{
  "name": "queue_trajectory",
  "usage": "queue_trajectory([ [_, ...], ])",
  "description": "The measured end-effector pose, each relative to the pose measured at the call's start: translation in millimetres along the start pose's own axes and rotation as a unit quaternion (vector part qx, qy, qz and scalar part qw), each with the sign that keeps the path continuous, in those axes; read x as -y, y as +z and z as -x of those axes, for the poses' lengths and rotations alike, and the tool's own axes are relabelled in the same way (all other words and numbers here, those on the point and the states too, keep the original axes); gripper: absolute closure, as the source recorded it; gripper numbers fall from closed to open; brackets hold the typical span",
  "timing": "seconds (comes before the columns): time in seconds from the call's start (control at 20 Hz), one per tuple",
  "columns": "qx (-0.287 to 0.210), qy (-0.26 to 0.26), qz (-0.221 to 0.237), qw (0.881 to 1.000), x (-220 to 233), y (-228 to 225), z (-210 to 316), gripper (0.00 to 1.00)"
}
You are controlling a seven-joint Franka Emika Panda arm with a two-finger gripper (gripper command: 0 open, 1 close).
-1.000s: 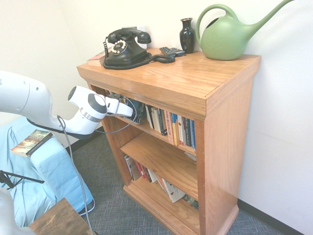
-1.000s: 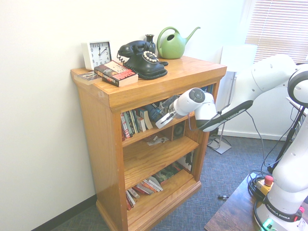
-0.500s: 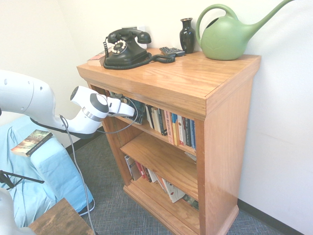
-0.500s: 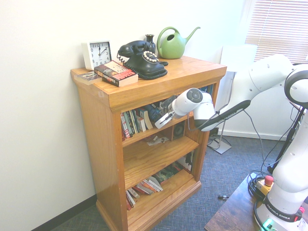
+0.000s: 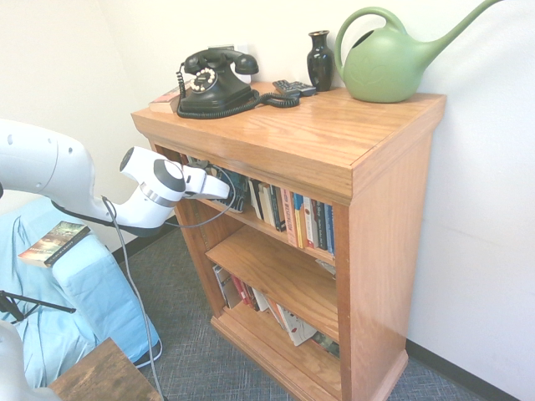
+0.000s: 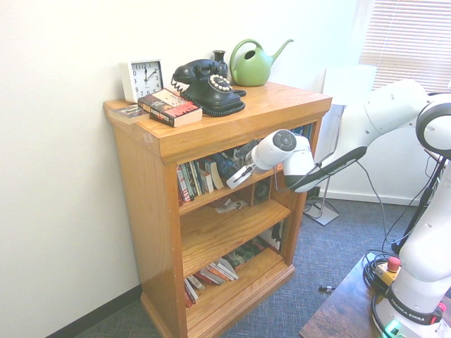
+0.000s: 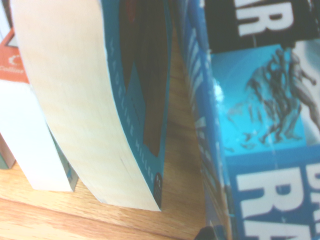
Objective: Put the book on the shelf
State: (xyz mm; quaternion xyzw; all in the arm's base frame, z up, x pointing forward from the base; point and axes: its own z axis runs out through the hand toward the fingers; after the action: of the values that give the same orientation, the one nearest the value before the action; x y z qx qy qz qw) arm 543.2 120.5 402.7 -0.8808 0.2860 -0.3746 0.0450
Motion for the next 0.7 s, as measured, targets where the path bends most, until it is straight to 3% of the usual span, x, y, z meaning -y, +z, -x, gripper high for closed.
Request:
queue_trajectory([
  [0.7,0.005,0.007,0.002,1.000,3.6,-2.8,1.5,0.00],
])
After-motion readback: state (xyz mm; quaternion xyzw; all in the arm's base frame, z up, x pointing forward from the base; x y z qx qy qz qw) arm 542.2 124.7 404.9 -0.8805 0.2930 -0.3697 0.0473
